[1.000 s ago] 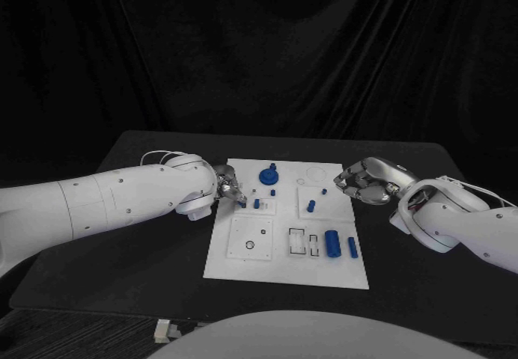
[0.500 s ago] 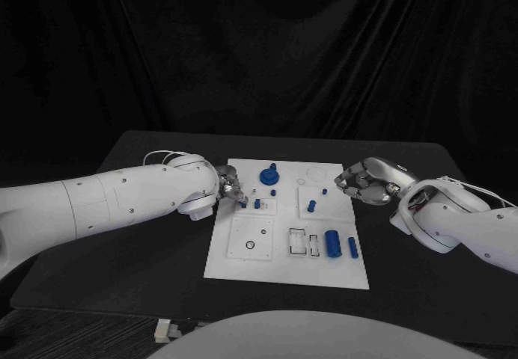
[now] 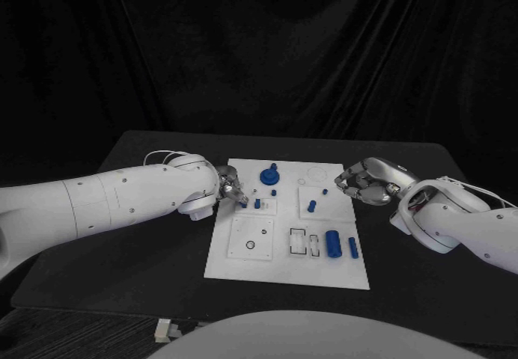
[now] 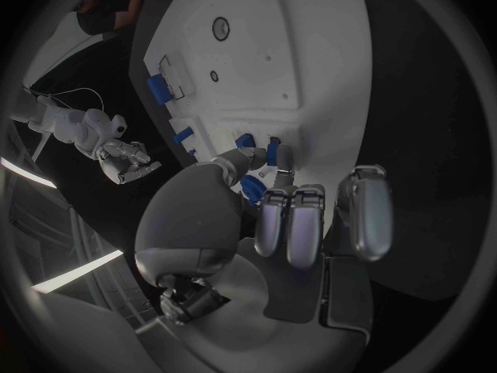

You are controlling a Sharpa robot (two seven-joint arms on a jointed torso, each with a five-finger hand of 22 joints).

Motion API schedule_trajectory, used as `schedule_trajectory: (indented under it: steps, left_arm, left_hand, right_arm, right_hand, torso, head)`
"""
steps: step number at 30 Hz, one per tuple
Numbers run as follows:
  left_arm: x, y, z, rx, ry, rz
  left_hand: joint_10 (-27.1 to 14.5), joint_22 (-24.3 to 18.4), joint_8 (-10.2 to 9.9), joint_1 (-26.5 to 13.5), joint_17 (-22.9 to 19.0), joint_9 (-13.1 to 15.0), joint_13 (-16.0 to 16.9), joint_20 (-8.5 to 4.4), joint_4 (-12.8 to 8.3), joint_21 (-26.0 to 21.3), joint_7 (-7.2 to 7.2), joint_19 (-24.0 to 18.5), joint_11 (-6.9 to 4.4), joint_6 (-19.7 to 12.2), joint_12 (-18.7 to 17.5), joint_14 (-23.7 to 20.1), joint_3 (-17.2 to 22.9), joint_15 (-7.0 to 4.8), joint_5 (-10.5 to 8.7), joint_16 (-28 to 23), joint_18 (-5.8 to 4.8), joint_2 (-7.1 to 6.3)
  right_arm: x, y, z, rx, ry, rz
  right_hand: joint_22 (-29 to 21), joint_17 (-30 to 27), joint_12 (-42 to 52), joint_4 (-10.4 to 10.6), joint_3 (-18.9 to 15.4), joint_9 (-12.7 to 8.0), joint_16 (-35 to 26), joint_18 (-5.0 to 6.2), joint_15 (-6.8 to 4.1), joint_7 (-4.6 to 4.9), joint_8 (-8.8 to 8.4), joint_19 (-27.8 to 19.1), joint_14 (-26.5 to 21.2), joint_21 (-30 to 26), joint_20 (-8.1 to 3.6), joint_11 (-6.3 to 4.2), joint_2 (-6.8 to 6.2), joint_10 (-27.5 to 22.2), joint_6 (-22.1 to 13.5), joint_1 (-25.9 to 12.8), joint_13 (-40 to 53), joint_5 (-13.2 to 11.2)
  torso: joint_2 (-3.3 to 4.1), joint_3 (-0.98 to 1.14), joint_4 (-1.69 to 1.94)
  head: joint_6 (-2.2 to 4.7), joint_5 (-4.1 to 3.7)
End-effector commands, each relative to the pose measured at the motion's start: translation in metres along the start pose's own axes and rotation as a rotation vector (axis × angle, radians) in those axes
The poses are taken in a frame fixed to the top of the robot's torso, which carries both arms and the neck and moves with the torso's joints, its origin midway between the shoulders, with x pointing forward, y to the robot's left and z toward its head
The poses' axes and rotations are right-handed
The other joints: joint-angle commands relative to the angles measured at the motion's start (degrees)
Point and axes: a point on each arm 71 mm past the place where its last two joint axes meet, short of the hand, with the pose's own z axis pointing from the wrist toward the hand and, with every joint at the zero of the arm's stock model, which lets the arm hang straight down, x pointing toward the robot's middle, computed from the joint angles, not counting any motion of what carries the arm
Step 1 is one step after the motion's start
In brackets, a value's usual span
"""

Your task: Assemble the parts on the task board

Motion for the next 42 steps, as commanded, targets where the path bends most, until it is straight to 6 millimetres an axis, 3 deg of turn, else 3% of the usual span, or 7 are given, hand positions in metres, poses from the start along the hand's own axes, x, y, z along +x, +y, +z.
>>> schedule_trajectory:
  steps: [1, 17, 20, 24, 28, 33, 42]
  left_arm:
    - [0.0038, 0.0004, -0.0001, 0.007, 0.021, 0.007]
    - [0.0029, 0.0023, 0.0002, 0.004, 0.018, 0.005]
    - [0.0033, 0.0013, 0.0005, 0.006, 0.021, 0.007]
    - [0.0046, 0.0002, 0.0008, 0.007, 0.035, 0.015]
    - [0.0057, 0.0, 0.0013, 0.004, 0.05, 0.024]
    - [0.006, 0.0005, 0.0017, -0.002, 0.056, 0.028]
    - [0.0058, 0.0021, 0.0024, -0.017, 0.058, 0.029]
  left_hand:
    - [5.85, 10.81, 0.35, 0.31, 15.08, 0.09, 15.05, -0.49, -1.72, -0.27, -2.11, 0.03, -0.43, 1.8, 0.2, 5.95, 1.79, -0.37, 0.39, 0.15, 0.64, 0.7]
    - [5.85, 10.75, 0.3, 0.31, 15.08, 0.12, 15.05, -0.51, -1.9, -0.45, -2.07, -0.09, -0.41, 1.79, 0.2, 5.95, 1.93, -0.38, 0.58, 0.15, 0.68, 0.62]
    - [5.85, 10.67, -0.06, -0.7, 15.08, 0.24, 15.05, -0.47, -1.52, -0.72, -2.07, -0.26, -0.32, 1.63, 0.2, 5.95, 1.25, -0.29, -2.97, 0.15, 0.72, 0.62]
    - [5.62, 10.46, -1.95, -2.47, 15.08, -0.75, 14.84, -0.23, 0.33, -1.49, -1.99, -0.76, -0.06, 0.87, -0.03, 5.95, -1.92, -0.1, -11.02, 0.15, 0.83, 0.98]
    - [5.64, 10.44, -4.58, -5.53, 15.08, -3.5, 14.86, 0.09, 4.41, -1.69, -1.49, -0.8, 0.34, 2.13, -0.01, 5.95, -8.49, 0.31, -22.16, 0.15, 0.87, 0.91]
    - [5.66, 10.46, -5.08, -7.09, 15.08, -4.22, 14.88, 0.23, 6.58, -1.71, -1.34, -0.74, 0.5, 3.13, 0.01, 5.95, -11.71, 0.47, -25.22, 0.15, 0.87, 1.03]
    - [5.66, 10.48, -0.99, -7.07, 15.08, 0.25, 14.88, -0.14, 8.77, -1.72, -2.12, -0.59, -0.09, 3.61, 0.02, 5.95, -16.54, -0.02, -25.53, 0.15, 0.89, 1.7]
  right_arm:
    - [0.0009, -0.0013, -0.0004, 0.014, 0.001, 0.0]
    - [0.001, -0.0011, -0.0006, 0.014, 0.001, 0.0]
    - [0.001, -0.001, -0.0007, 0.014, 0.0, 0.0]
    - [0.001, -0.0011, -0.0008, 0.014, 0.0, 0.001]
    - [0.0009, -0.0011, -0.001, 0.014, 0.0, 0.001]
    - [0.0009, -0.0012, -0.0011, 0.015, -0.001, 0.001]
    - [0.0011, -0.001, -0.0011, 0.014, 0.0, 0.001]
  right_hand:
    - [7.34, -0.09, -0.38, -0.4, 0.14, -0.09, -0.23, 0.63, 0.2, 0.18, -0.12, 0.02, 0.97, -0.18, 0.07, 0.21, -0.01, 3.54, 0.31, 0.56, 10.14, 0.39]
    - [7.34, -0.1, -0.38, -0.42, 0.15, -0.09, -0.24, 0.63, 0.2, 0.19, -0.12, 0.02, 0.97, -0.18, 0.08, 0.21, -0.01, 3.54, 0.31, 0.57, 10.13, 0.39]
    - [7.34, -0.1, -0.38, -0.42, 0.15, -0.09, -0.24, 0.63, 0.2, 0.19, -0.12, 0.02, 0.97, -0.18, 0.08, 0.21, -0.01, 3.54, 0.31, 0.57, 10.13, 0.39]
    - [7.34, -0.1, -0.38, -0.42, 0.15, -0.09, -0.24, 0.63, 0.2, 0.19, -0.12, 0.02, 0.97, -0.18, 0.08, 0.21, -0.01, 3.54, 0.31, 0.57, 10.13, 0.39]
    - [7.34, -0.1, -0.38, -0.42, 0.15, -0.09, -0.24, 0.63, 0.2, 0.19, -0.12, 0.02, 0.97, -0.18, 0.08, 0.21, -0.01, 3.54, 0.31, 0.57, 10.13, 0.39]
    - [7.34, -0.14, -0.39, -0.47, 0.18, -0.1, -0.26, 0.64, 0.21, 0.2, -0.13, 0.02, 0.96, -0.22, 0.09, 0.23, 0.01, 3.53, 0.31, 0.59, 10.11, 0.4]
    - [7.34, -0.14, -0.39, -0.47, 0.18, -0.1, -0.26, 0.64, 0.21, 0.2, -0.13, 0.02, 0.96, -0.22, 0.09, 0.23, 0.01, 3.53, 0.31, 0.59, 10.11, 0.4]
  torso:
    - [0.01, 0.0, 0.01]
    - [0.0, -0.01, 0.01]
    - [0.01, -0.01, 0.01]
    - [0.02, 0.0, 0.01]
    - [0.02, 0.0, -0.01]
    - [0.02, 0.0, 0.0]
    - [0.0, 0.0, 0.01]
  head:
    - [0.01, -0.05]
    - [0.01, -0.01]
    - [0.01, -0.03]
    - [0.01, -0.07]
    - [0.01, -0.07]
    - [0.01, -0.14]
    - [0.01, -0.14]
